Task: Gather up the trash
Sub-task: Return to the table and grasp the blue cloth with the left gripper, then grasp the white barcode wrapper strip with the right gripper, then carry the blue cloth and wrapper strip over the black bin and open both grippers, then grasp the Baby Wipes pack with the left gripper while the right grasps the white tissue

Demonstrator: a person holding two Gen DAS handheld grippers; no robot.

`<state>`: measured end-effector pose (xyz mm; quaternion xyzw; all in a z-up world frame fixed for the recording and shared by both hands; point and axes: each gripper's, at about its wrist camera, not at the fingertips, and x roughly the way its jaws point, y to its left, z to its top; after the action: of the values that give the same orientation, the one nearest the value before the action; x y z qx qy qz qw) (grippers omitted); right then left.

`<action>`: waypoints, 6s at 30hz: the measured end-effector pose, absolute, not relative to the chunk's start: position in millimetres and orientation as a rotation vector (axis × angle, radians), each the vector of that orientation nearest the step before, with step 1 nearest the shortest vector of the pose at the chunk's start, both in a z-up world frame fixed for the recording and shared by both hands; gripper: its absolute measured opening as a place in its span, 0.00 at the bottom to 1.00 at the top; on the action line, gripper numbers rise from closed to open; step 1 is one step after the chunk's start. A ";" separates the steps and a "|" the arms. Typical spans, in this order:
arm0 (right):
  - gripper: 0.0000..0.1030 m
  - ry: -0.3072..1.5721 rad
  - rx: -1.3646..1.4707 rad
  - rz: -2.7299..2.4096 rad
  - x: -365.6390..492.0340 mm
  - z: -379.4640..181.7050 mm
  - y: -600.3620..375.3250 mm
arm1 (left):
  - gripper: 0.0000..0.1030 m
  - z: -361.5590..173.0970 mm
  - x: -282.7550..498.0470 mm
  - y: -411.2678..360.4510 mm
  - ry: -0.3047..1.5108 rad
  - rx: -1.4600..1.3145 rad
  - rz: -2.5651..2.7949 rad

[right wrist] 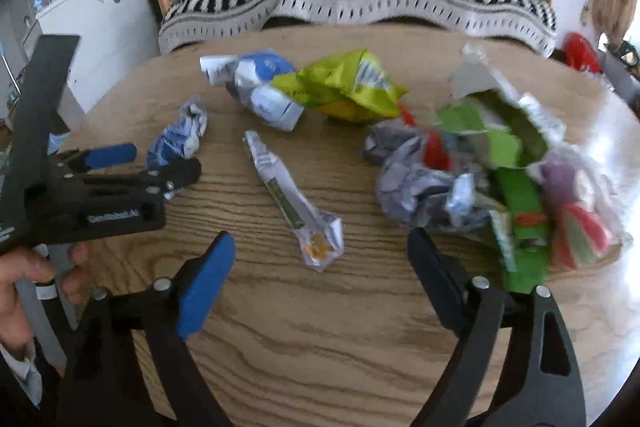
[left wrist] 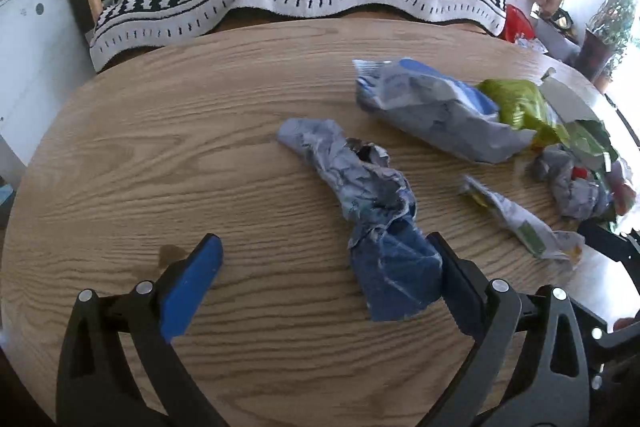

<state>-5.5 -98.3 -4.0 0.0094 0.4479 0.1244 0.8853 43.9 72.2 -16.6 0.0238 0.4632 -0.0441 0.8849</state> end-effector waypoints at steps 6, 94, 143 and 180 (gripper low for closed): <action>0.82 0.933 0.013 0.294 3.1 -4.9 -91.2 | 0.94 -16.0 46.5 75.9 0.963 0.058 -0.094; 0.11 0.627 0.217 -0.011 -208.9 109.7 -289.6 | 0.21 80.9 -123.3 -113.4 0.900 -0.045 -0.664; 0.94 0.787 0.543 -0.430 -331.8 -15.2 -450.2 | 0.94 48.0 -185.2 -214.5 0.949 0.225 -0.737; 0.93 0.819 0.022 0.023 -15.0 10.4 -320.2 | 0.94 19.0 87.0 64.5 1.023 0.012 0.096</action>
<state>-15.0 -320.2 10.4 0.0106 0.3981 0.0114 0.9172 87.0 64.5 19.0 0.0057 0.4892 0.0461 0.8709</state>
